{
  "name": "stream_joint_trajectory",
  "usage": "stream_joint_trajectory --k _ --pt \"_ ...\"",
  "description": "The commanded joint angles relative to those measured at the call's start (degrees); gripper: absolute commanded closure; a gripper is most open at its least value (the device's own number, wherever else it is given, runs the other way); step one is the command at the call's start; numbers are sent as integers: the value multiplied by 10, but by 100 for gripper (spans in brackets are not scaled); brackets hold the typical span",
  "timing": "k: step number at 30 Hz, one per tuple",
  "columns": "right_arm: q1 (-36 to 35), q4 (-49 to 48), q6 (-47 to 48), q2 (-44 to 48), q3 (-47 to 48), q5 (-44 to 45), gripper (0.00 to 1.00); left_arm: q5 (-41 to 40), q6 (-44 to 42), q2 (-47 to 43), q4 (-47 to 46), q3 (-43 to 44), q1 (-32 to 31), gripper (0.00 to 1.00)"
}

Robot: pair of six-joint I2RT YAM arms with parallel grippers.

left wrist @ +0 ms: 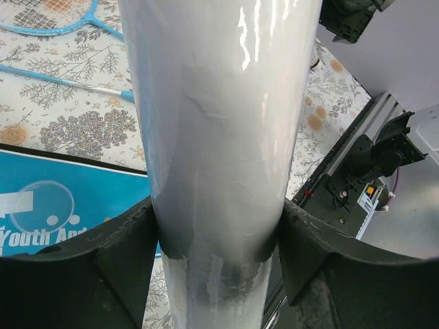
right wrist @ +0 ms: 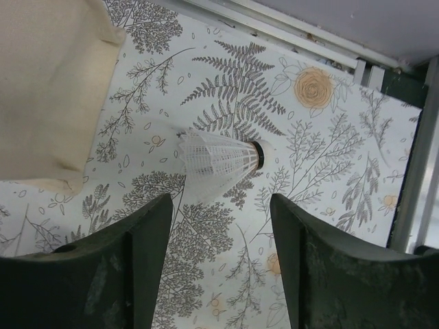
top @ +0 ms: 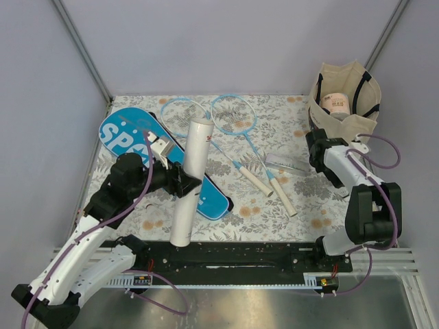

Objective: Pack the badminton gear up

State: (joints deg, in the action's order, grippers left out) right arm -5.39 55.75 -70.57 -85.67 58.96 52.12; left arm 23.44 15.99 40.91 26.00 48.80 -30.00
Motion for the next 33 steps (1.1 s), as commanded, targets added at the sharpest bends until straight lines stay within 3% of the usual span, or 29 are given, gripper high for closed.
stream_joint_trajectory --k 1,5,11,13,18,26,33 --pt "2 -5 159 -3 37 51 32 -9 -4 -16 -46 -2 -2 48" --pt "2 -104 330 35 13 40 30 -2 1 -23 -53 -4 -2 48" --pt "1 -73 345 35 15 32 32 1 4 -24 -61 -5 -2 48" --pt "-7 -91 372 50 6 -29 32 3 5 -23 -60 -3 -4 47" --pt "-33 -162 588 110 -15 -273 32 -3 4 -40 -62 -6 -6 47" --pt "-36 -54 796 37 37 -331 30 -11 2 -59 -60 -12 -14 47" --pt "-33 -8 909 -27 78 -336 36 -16 2 -64 -60 -14 -14 47"
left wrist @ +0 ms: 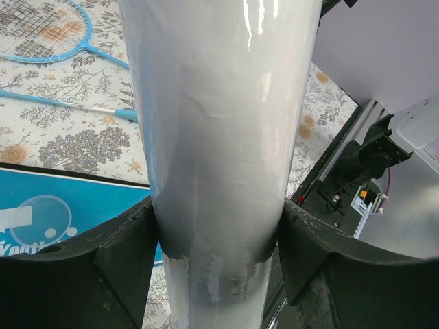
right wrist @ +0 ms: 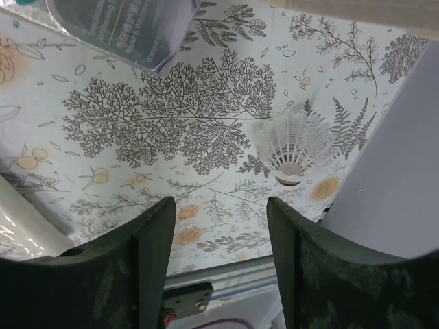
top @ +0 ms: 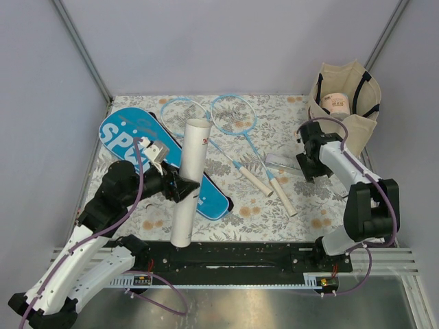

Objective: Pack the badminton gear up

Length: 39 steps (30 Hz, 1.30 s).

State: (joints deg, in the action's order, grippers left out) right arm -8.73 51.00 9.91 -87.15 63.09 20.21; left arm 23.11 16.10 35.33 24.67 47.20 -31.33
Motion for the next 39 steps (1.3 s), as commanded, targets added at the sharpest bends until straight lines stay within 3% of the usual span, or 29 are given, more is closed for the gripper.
stream_joint_trajectory --k 1,16,23,32,39 --pt "0 40 120 -20 40 -14 36 -12 0 -8 -47 2 -1 47" --pt "32 34 166 -138 60 36 35 -33 -11 -23 -35 1 -6 46" --pt "50 19 165 -145 35 69 36 -37 -15 -25 -32 3 -15 46" --pt "64 -17 194 -145 15 46 37 -52 -21 -33 -27 3 -28 46" --pt "76 -6 177 -145 9 48 45 -58 -23 -33 -25 3 -33 46"
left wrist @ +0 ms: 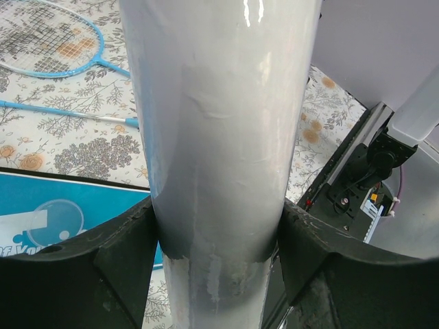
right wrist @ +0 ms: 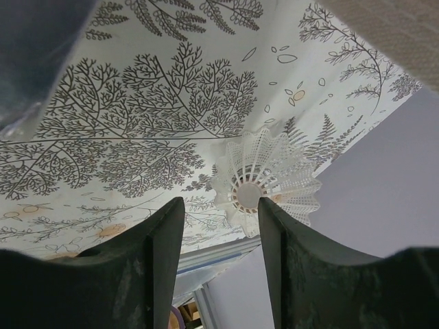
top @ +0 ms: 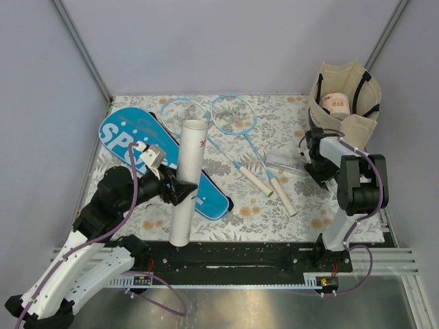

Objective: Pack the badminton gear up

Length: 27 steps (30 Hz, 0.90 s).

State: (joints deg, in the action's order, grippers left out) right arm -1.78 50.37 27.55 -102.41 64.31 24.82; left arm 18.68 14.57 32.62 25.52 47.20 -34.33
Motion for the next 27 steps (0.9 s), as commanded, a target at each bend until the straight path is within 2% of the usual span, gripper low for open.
stream_joint_trajectory --k 1,6,14,16,24,27 --pt "6 1 0 11 -5 4 46 -14 -9 -5 -34 3 -3 46" --pt "8 2 0 20 -11 3 52 -13 -9 -2 -33 3 -3 46" --pt "10 -7 0 24 -35 29 52 -22 -10 -8 -32 3 -4 46" --pt "9 -6 1 27 -36 41 58 -22 -10 -9 -32 2 -5 46" --pt "10 51 -26 81 5 17 100 -19 -13 -12 -33 2 -6 46" --pt "9 73 -38 113 17 -7 100 -26 -13 -12 -35 -1 -6 46"
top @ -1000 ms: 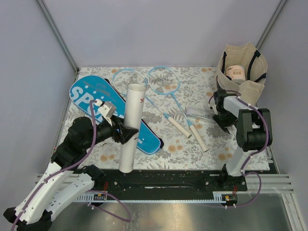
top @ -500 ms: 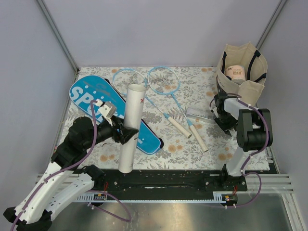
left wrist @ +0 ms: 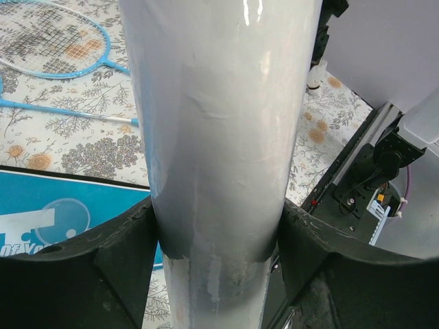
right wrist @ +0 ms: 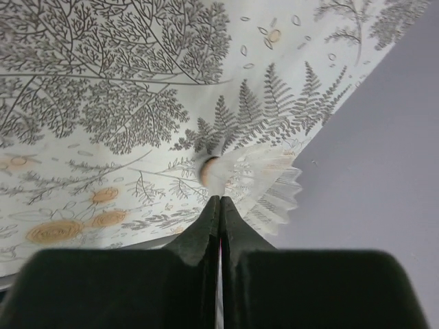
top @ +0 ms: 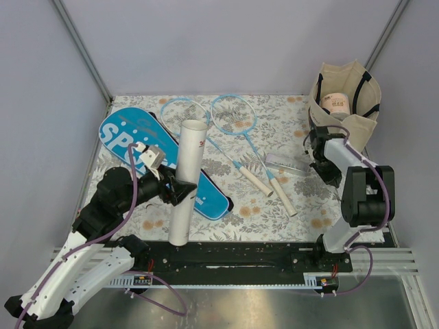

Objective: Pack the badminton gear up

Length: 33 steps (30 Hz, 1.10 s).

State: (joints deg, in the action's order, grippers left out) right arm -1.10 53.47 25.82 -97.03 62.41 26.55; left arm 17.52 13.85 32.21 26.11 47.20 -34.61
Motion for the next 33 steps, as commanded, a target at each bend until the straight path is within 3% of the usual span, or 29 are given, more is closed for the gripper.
stream_joint_trajectory --k 1,12,21,28,33 --pt "1 51 -26 68 43 -35 100 -20 -5 -10 -40 -2 -2 46" --pt "-18 126 -139 172 133 -83 100 -20 -11 1 -65 -19 -3 47" --pt "-80 187 -190 229 294 -113 100 -9 -34 13 -96 -34 -5 47" --pt "-90 63 -213 308 294 -280 100 40 -87 73 -106 -20 -11 47" --pt "-116 -33 -255 325 318 -345 100 52 -132 118 -99 9 -18 47"
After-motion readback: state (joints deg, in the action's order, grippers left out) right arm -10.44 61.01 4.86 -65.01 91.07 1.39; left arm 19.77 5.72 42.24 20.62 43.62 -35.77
